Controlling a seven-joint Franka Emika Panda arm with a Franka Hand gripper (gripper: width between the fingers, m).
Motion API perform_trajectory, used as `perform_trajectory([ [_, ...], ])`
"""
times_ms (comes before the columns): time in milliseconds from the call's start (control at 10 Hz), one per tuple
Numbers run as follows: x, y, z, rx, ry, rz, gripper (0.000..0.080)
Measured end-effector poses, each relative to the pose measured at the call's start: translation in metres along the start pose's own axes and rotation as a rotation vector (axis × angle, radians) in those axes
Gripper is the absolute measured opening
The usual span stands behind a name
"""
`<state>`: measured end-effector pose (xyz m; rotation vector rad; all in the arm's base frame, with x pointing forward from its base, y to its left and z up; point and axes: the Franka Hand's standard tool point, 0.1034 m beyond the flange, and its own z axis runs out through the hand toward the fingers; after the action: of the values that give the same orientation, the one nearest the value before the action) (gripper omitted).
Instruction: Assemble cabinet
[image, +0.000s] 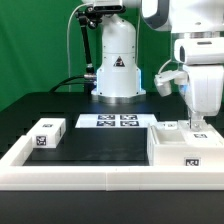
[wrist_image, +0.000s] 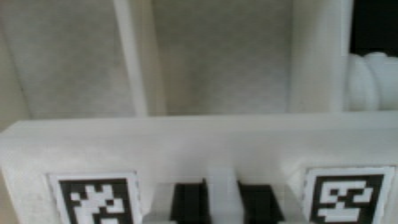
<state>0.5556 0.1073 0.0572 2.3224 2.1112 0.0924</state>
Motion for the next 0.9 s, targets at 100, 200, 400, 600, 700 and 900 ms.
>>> perform_trajectory([
  [100, 0.0, 0.006, 0.0, -0.006, 0.002, 0.003, 0.007],
  [200, 0.0, 0.007, 0.0, -0.002, 0.0, 0.004, 0.0071],
  [400, 0.0, 0.011, 0.0, 0.012, -0.007, 0.009, 0.0071],
  [600, 0.0, 0.018, 0.001, 0.019, -0.01, 0.016, 0.0071],
  [700, -0.001, 0.02, 0.001, 0.025, -0.013, 0.016, 0.0071],
  [900, -0.002, 0.021, 0.002, 0.061, -0.026, -0.022, 0.0071],
])
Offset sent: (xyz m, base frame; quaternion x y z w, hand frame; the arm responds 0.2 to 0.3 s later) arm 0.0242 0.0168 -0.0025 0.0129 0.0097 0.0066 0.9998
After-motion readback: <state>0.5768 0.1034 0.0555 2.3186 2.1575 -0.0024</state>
